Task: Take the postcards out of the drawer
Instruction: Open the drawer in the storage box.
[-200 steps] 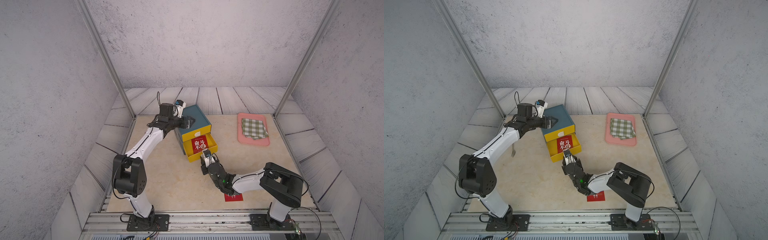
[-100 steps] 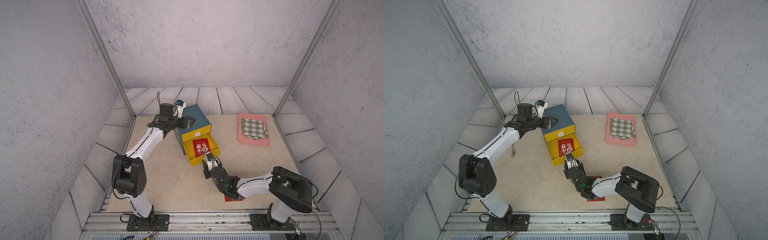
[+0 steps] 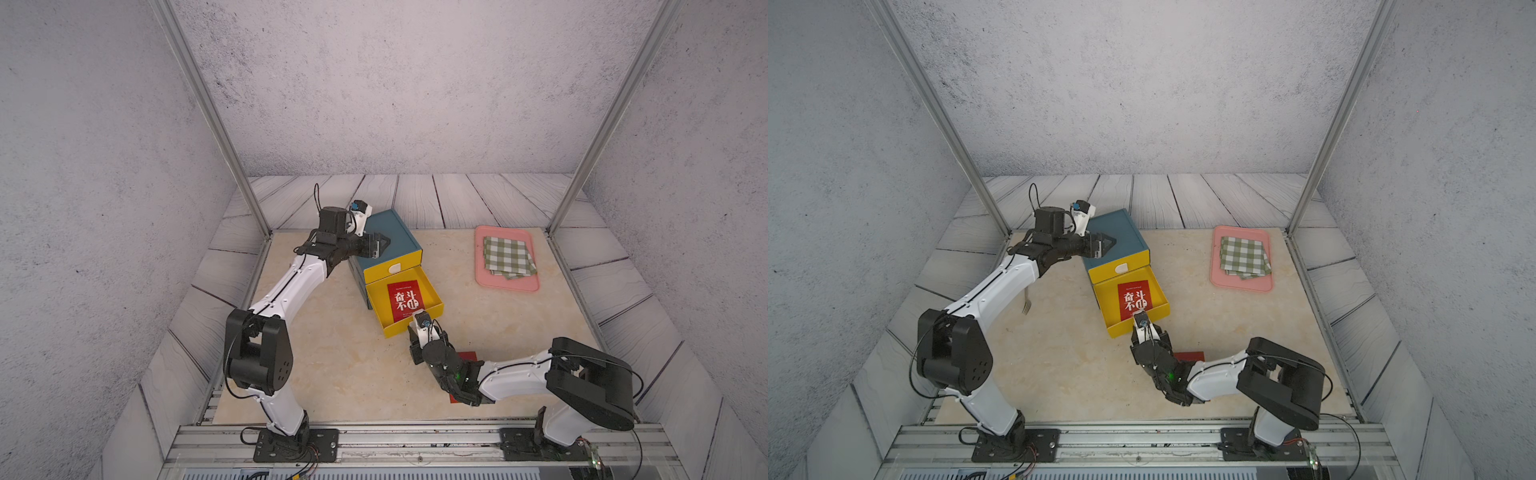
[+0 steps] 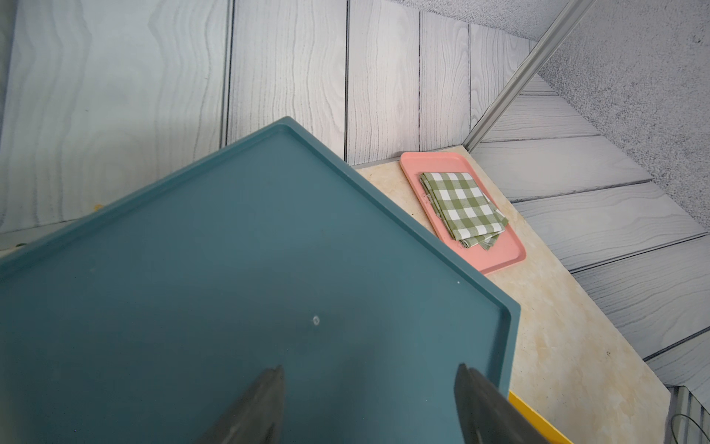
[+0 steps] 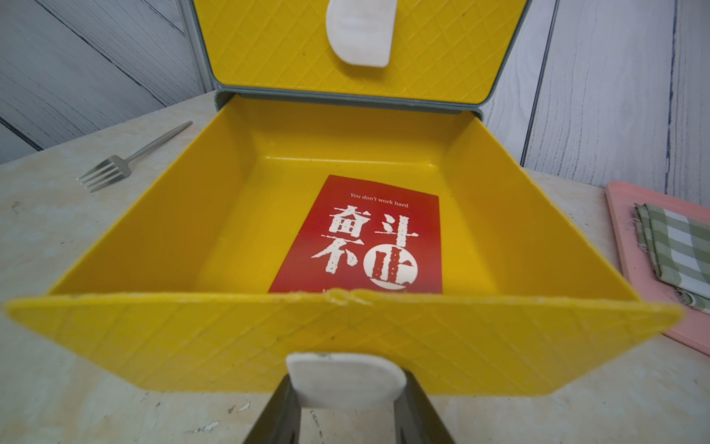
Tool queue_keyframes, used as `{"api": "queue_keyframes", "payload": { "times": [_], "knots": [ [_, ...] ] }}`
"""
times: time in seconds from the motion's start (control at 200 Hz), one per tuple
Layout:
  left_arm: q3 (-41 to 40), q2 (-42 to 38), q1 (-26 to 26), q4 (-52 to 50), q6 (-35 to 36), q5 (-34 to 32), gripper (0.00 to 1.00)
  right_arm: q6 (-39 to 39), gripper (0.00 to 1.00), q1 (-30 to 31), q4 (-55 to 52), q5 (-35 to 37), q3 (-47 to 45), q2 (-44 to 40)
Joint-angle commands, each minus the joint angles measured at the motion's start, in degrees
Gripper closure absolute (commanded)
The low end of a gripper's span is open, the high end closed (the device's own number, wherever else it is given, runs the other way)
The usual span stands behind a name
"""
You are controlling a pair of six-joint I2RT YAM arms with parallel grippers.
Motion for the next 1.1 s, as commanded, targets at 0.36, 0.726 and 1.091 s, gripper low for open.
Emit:
{"api": "queue_keyframes", "payload": {
  "times": [0.36, 0.726, 1.091],
  "knots": [
    [-3.3, 0.6, -0.1, -8.6, -0.9, -0.2, 0.24, 2.8, 0.63, 0.3, -2.2, 2.1, -0.3, -0.1],
    [-3.3, 0.3, -0.1, -8.6, -1.1, -0.5, 0.24, 3.7, 0.39, 0.3, -4.9, 2.6, -0.2, -1.2],
    [-2.5, -5.5, -0.1, -11.2, -1.1, -2.9, 0.24, 5.6, 0.24, 0.3, -15.9, 0.4, -1.0, -11.5]
  ]
}}
